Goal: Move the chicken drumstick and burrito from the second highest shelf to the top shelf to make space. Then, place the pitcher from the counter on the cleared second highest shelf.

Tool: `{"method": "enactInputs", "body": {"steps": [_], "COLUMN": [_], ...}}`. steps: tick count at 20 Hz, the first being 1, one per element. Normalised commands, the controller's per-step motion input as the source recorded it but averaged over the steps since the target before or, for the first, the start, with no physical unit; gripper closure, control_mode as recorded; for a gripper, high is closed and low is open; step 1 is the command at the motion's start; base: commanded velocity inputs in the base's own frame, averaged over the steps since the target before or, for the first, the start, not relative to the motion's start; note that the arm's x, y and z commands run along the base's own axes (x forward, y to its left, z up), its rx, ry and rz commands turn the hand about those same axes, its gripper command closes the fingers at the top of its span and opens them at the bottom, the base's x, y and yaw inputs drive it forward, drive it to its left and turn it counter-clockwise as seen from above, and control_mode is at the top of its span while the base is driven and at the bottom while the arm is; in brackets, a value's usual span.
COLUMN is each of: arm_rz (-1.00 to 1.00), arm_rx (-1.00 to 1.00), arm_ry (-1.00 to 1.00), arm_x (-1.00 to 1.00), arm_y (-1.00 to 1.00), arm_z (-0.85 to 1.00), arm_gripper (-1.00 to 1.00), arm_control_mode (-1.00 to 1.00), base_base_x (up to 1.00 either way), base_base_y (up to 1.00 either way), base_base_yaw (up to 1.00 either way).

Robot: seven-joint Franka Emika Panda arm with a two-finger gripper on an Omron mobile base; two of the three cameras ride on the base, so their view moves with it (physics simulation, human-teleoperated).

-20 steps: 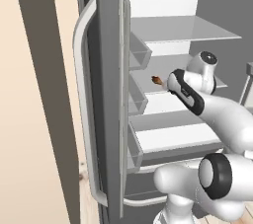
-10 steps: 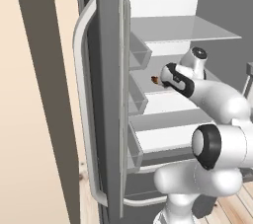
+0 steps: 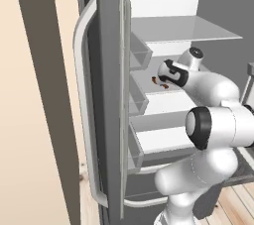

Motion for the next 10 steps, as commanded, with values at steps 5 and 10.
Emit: {"method": "enactInputs", "body": {"steps": [5, 10], "arm_rz": [0.04, 0.05], "arm_rx": [0.00, 0.00], "arm_ry": [0.00, 0.00], "arm_x": [0.35, 0.38], "arm_y": [0.00, 0.00], "arm_z": [-0.27, -0.24], "arm_gripper": [-1.00, -1.00], "arm_control_mode": [-1.00, -1.00], "base_base_x": [0.00, 0.00], "base_base_y": [0.00, 0.00], "base_base_yaw": [0.00, 0.00]}}
